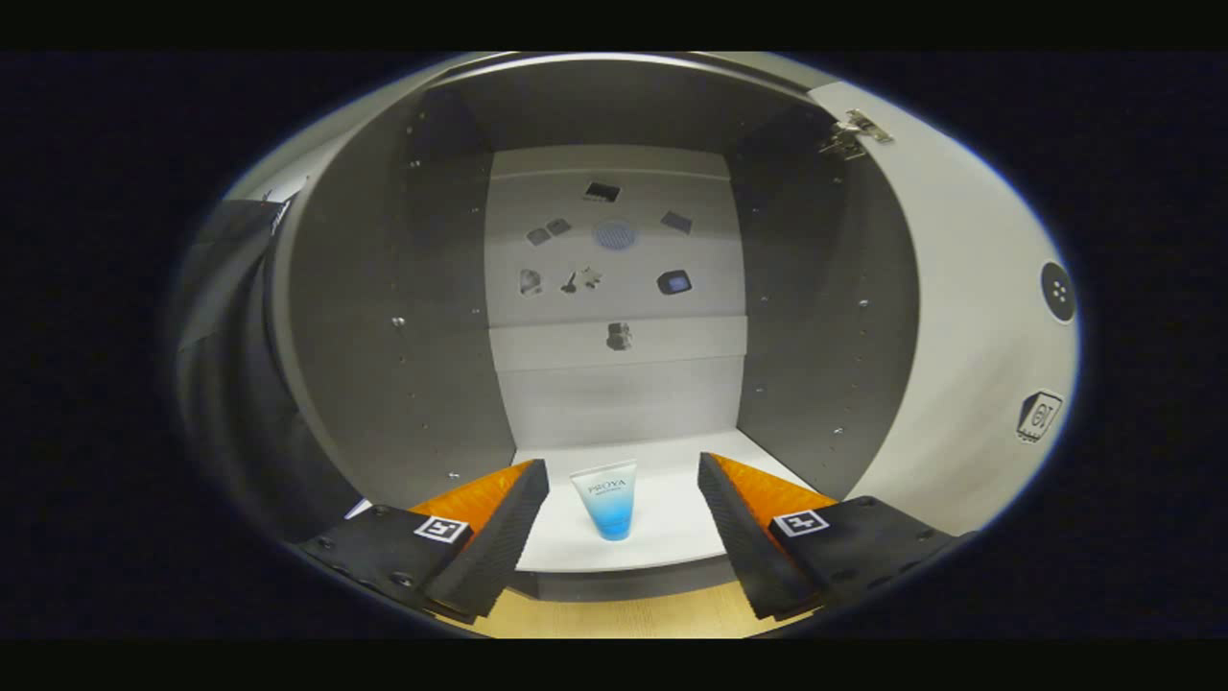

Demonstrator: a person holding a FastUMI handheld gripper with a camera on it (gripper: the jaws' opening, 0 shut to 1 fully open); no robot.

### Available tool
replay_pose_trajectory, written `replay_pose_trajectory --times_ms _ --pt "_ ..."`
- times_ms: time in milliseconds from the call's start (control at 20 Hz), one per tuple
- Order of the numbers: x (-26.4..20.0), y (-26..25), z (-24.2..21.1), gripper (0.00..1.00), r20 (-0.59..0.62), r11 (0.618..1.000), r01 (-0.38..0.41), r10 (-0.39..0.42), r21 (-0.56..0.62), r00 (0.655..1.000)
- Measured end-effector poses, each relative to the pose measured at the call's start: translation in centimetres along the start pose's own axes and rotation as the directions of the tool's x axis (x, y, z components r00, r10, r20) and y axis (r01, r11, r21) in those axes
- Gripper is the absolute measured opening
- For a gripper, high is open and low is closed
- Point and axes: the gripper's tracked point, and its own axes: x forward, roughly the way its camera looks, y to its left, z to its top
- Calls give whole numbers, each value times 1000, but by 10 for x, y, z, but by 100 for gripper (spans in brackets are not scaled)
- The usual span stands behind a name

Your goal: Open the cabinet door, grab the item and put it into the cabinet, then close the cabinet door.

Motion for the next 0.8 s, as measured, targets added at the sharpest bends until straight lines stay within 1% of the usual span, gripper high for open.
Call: replay_pose_trajectory --times_ms 300,500,800 --pt "-93 -5 4 100 117 1000 7 -8 9 993" --pt "-145 -18 -13 100 130 1000 -2 -1 20 992" --pt "-208 -63 -42 100 115 999 32 -33 11 993"
